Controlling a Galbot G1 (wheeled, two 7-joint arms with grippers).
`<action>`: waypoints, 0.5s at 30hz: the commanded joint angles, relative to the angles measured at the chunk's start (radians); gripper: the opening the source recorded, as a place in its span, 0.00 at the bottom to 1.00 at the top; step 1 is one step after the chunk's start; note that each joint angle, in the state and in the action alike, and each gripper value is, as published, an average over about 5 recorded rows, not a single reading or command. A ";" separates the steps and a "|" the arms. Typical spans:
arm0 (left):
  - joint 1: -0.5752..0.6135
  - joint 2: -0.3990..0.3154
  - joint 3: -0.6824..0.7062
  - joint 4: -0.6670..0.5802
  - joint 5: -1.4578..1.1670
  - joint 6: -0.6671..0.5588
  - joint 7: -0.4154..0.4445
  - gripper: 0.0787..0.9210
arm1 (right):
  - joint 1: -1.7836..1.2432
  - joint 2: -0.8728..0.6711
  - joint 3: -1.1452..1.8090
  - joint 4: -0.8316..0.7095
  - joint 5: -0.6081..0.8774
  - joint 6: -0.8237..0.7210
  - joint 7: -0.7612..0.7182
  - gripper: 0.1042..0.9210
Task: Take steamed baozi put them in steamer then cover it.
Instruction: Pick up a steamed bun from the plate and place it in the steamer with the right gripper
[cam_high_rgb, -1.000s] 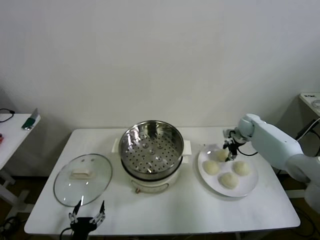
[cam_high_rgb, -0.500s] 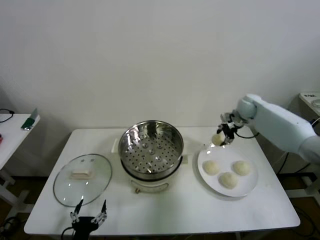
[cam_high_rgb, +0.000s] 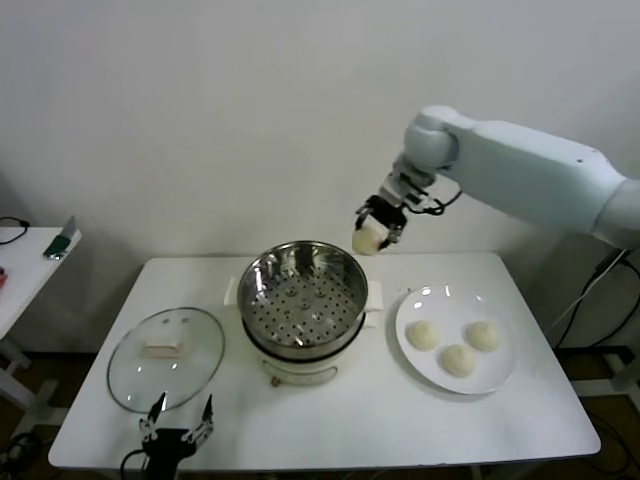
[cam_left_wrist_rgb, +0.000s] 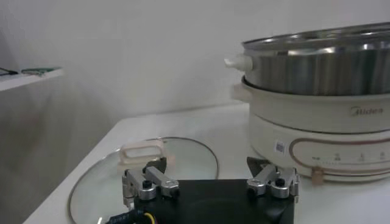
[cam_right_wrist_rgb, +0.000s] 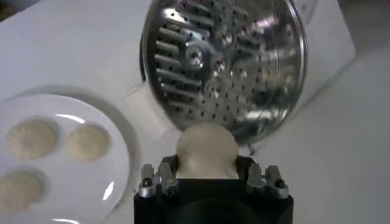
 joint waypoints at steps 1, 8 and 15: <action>0.000 -0.002 0.001 -0.006 0.000 0.001 0.001 0.88 | -0.051 0.171 -0.016 -0.037 -0.164 0.188 0.022 0.64; 0.001 -0.006 0.006 -0.003 0.000 -0.004 -0.001 0.88 | -0.204 0.278 0.088 -0.283 -0.357 0.269 0.062 0.64; -0.002 -0.011 0.013 -0.003 0.001 -0.007 -0.001 0.88 | -0.273 0.340 0.144 -0.415 -0.440 0.294 0.099 0.64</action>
